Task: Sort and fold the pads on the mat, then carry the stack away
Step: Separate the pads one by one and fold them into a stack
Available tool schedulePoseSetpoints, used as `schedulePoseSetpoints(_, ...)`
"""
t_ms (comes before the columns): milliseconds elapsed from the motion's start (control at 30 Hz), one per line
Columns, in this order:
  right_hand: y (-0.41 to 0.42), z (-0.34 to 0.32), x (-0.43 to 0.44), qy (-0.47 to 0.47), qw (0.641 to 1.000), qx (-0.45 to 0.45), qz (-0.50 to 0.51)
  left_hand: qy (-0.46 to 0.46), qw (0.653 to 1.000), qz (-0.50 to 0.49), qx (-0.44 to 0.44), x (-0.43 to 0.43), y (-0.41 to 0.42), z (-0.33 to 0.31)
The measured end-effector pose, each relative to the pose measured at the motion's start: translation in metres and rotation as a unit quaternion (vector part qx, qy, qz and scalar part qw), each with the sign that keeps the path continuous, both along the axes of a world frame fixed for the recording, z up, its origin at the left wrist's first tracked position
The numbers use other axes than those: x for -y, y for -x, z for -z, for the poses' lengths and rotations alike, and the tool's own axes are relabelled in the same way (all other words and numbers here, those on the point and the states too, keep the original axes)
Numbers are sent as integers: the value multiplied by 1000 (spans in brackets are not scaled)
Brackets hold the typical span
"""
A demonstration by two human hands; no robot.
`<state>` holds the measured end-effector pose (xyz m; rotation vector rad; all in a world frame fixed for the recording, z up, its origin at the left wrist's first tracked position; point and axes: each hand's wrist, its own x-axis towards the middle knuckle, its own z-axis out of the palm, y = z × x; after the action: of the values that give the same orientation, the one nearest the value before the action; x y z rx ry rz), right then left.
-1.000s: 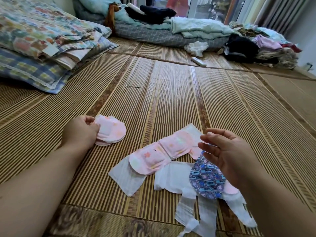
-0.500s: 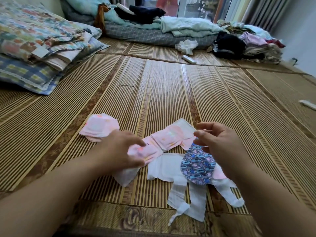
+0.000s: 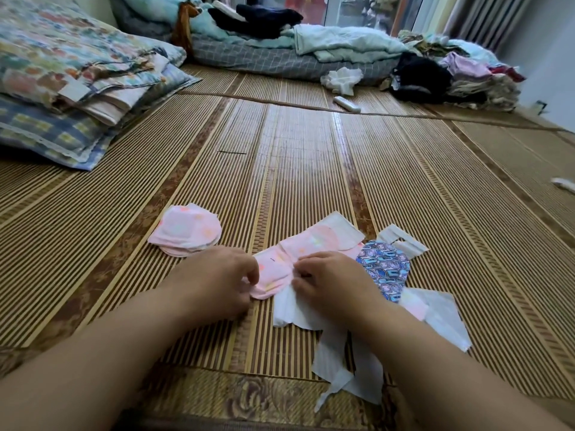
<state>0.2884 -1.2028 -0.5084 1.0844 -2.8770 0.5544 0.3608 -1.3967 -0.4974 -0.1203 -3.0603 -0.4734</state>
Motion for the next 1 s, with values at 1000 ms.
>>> schedulePoseSetpoints(1000, 8, -27, -8, 216, 966, 103, 102, -724, 680, -98, -54, 18, -22, -66)
